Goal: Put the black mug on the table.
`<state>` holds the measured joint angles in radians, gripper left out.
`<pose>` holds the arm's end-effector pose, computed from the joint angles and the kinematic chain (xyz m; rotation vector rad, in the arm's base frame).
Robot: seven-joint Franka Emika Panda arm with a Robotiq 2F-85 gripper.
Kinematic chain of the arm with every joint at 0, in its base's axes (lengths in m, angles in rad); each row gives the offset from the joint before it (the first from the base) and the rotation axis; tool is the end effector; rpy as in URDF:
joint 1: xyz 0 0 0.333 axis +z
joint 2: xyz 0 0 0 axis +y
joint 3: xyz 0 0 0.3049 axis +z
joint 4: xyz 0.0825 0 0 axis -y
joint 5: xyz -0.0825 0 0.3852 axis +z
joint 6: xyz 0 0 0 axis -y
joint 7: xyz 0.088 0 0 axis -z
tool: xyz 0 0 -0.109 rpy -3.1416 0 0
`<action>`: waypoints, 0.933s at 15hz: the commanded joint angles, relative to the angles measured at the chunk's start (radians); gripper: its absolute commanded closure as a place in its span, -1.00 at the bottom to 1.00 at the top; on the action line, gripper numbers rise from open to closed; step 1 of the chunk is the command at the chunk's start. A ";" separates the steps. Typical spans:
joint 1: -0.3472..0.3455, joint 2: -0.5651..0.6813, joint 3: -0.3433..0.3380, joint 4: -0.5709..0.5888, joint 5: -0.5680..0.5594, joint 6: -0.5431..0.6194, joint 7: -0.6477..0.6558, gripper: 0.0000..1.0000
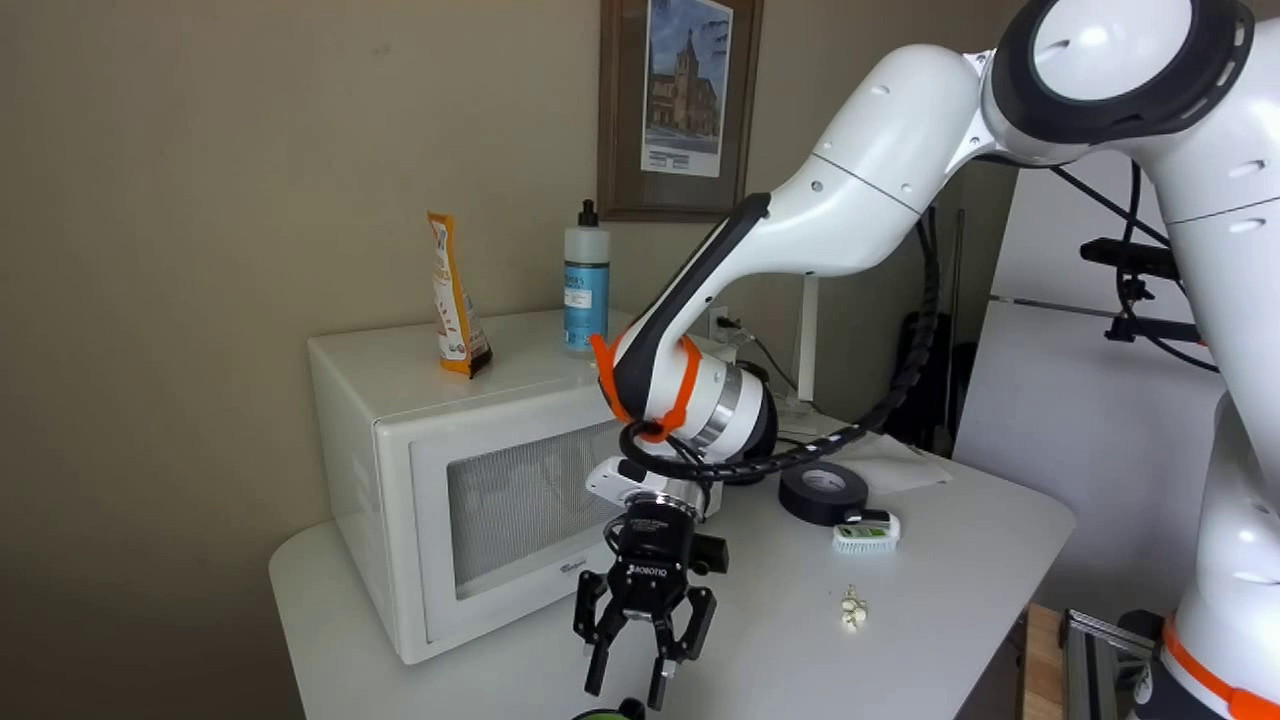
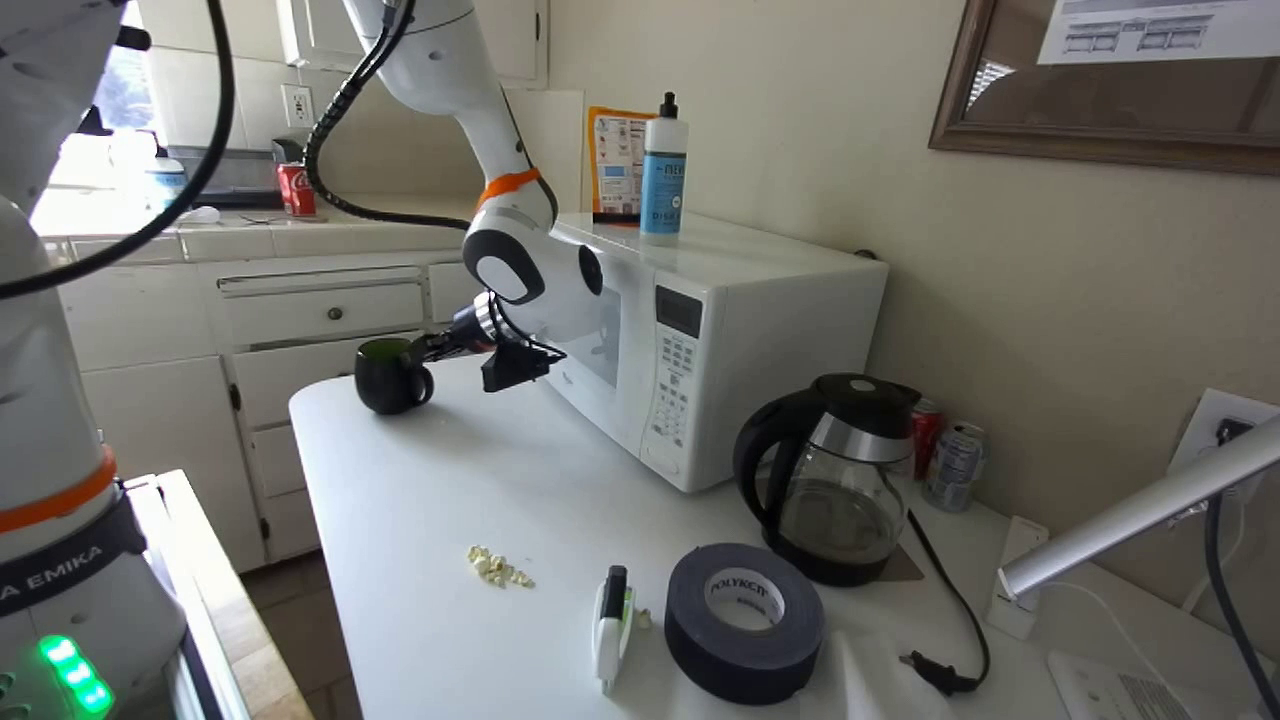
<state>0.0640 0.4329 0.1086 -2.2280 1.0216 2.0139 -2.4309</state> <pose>0.4686 0.1379 0.1488 -1.3611 -1.7558 -0.5435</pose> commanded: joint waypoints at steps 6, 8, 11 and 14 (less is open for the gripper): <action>0.045 -0.305 -0.001 -0.233 -0.067 0.292 0.182 -1.00; 0.041 -0.397 0.005 -0.318 -0.035 0.381 0.224 -1.00; 0.036 -0.516 0.004 -0.429 0.010 0.497 0.288 -1.00; 0.038 -0.484 -0.005 -0.395 -0.008 0.497 0.303 -1.00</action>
